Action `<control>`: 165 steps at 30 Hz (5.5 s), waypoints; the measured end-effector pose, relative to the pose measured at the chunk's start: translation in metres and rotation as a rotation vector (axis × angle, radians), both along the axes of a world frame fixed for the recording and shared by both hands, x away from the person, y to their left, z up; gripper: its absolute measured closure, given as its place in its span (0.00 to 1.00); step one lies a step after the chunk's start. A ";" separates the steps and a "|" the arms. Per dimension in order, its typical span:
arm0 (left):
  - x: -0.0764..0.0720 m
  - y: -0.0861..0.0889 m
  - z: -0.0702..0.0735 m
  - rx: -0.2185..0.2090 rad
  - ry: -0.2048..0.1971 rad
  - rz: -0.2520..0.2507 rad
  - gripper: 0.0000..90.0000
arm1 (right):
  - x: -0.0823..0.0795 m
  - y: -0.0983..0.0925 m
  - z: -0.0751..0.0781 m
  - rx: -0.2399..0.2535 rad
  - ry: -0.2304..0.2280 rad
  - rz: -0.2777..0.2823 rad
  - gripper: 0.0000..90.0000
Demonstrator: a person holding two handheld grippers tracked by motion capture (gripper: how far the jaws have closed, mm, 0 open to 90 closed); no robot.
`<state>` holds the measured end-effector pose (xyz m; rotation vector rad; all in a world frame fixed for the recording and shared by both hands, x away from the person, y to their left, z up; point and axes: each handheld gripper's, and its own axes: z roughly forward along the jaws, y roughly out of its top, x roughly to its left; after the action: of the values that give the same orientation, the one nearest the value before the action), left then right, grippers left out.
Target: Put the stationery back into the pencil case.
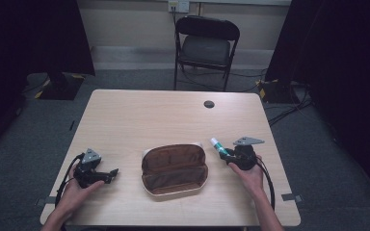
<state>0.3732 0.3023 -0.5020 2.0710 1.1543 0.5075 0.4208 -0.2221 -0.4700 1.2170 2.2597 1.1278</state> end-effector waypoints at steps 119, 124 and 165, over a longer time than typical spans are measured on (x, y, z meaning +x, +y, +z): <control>0.002 -0.002 0.000 0.005 0.003 0.004 0.11 | -0.041 0.040 0.050 0.134 -0.036 0.149 0.62; 0.002 -0.002 0.000 0.004 0.004 0.002 0.11 | -0.042 0.025 0.052 0.131 -0.048 0.121 0.61; 0.005 -0.003 0.000 0.001 0.008 -0.005 0.09 | -0.023 -0.061 -0.022 -0.043 0.099 -0.236 0.21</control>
<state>0.3778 0.2993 -0.5024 2.0787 1.1535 0.4977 0.3981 -0.2828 -0.4916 1.5055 2.1273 0.9456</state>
